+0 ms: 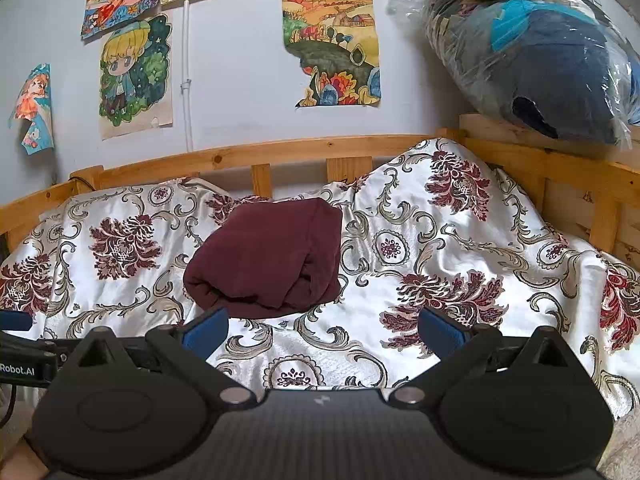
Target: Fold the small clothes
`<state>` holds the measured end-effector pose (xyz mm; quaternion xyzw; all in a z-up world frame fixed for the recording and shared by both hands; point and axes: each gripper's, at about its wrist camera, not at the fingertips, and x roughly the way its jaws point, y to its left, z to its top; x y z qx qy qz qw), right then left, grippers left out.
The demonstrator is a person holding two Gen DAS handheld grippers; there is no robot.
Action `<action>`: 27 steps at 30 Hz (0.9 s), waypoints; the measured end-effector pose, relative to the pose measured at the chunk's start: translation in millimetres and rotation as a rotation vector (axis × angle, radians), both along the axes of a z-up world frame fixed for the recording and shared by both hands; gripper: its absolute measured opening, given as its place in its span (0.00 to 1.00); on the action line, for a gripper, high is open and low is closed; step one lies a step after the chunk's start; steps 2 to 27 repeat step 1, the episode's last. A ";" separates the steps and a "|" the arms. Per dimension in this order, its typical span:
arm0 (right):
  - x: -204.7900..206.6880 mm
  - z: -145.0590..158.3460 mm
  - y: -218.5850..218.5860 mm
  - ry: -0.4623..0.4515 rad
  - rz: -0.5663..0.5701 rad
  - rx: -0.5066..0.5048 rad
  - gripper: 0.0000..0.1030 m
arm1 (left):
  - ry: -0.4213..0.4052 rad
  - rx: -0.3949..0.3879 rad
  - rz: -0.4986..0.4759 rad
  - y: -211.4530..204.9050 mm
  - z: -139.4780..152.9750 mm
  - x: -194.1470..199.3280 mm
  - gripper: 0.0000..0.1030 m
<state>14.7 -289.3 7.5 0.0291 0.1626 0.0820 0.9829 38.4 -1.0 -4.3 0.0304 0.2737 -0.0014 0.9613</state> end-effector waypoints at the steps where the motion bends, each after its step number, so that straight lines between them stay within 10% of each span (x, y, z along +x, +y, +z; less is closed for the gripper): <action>1: 0.2 -0.5 0.4 0.002 0.000 -0.001 1.00 | 0.001 0.001 0.002 0.3 -0.2 0.3 0.99; 27: 0.2 -0.5 0.4 0.002 0.000 -0.001 1.00 | 0.001 0.001 0.002 0.3 -0.2 0.3 0.99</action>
